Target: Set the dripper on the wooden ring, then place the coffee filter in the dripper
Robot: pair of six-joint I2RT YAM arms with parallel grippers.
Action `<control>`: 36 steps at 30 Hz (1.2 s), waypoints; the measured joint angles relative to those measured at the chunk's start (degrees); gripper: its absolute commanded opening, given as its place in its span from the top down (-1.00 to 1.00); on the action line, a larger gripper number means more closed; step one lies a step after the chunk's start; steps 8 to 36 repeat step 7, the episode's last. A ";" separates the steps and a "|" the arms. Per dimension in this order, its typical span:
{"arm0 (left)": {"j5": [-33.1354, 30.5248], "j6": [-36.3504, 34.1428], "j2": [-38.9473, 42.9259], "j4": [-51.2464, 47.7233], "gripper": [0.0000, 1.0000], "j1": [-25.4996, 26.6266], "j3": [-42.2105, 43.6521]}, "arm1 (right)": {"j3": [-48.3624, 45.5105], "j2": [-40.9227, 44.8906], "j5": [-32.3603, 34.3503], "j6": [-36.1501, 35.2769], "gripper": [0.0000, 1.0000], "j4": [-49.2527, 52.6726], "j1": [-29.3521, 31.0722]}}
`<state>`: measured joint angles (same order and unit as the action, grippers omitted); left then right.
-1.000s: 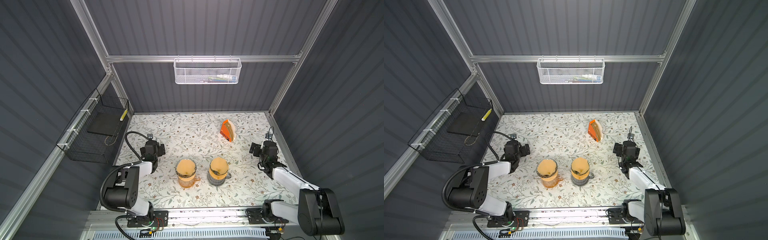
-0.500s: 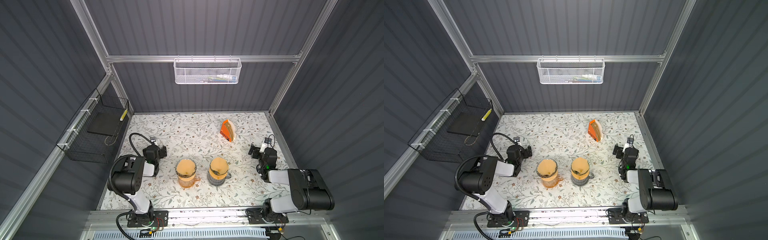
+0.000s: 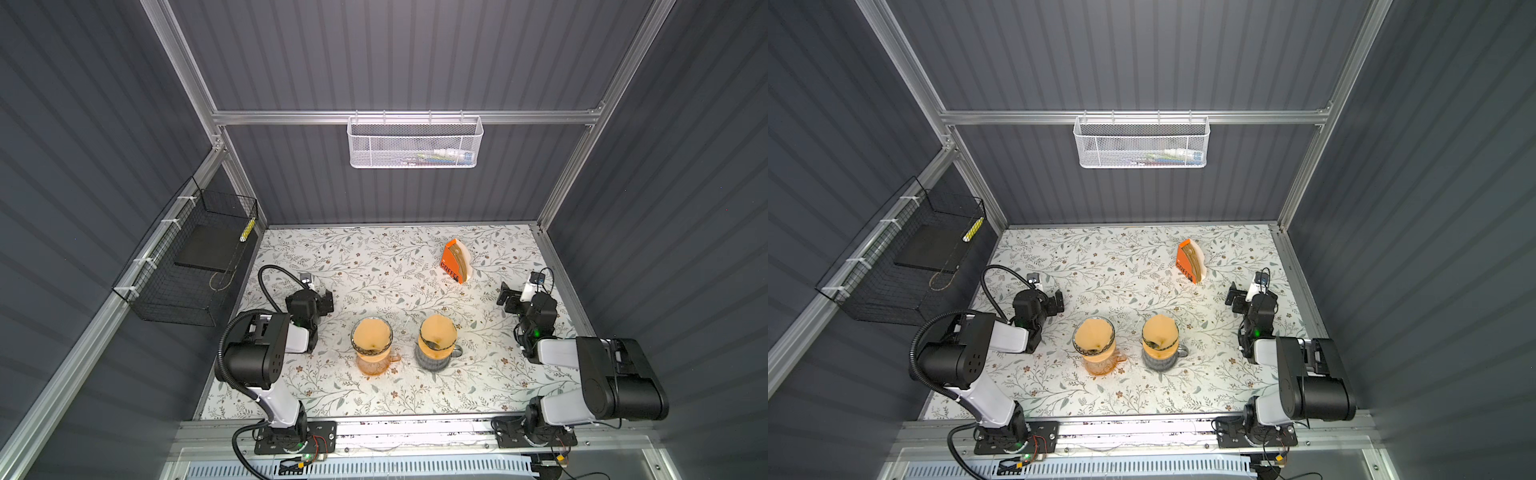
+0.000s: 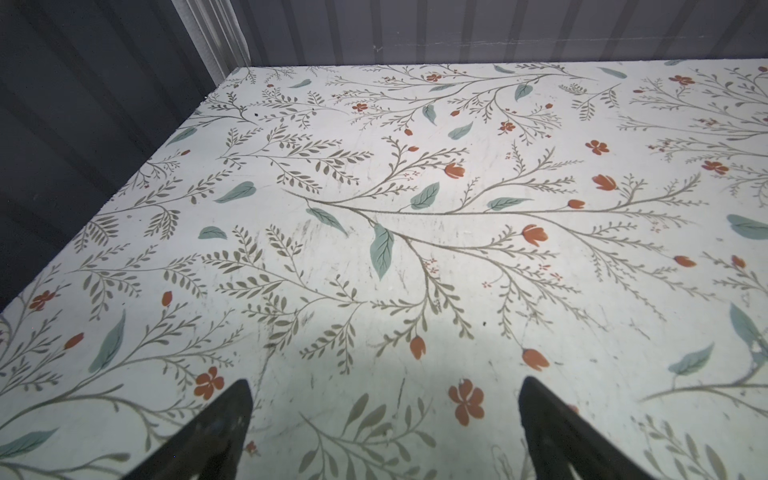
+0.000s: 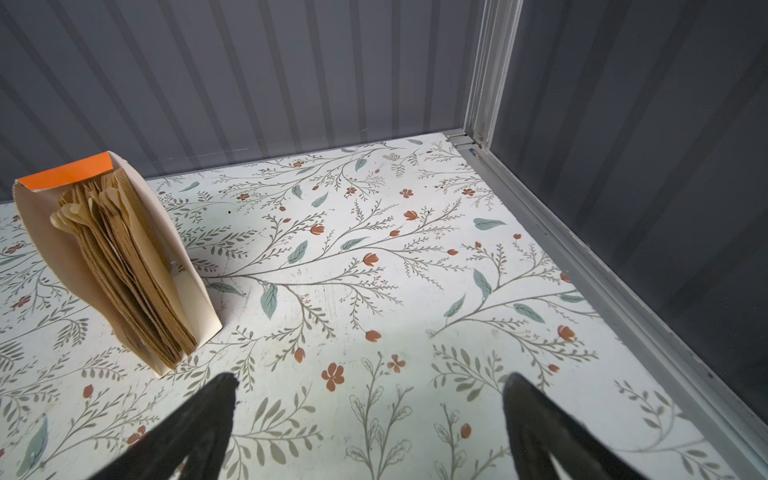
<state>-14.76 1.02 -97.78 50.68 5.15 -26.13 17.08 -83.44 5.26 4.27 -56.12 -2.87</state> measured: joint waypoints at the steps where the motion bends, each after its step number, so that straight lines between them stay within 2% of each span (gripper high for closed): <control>1: 0.02 0.00 0.00 0.00 -0.99 0.00 0.00 | 0.00 0.00 0.00 0.00 -0.98 0.00 0.00; 36: 0.02 -0.02 0.00 0.00 -0.99 0.00 0.00 | 0.00 0.00 -0.11 0.00 -0.99 -0.02 0.00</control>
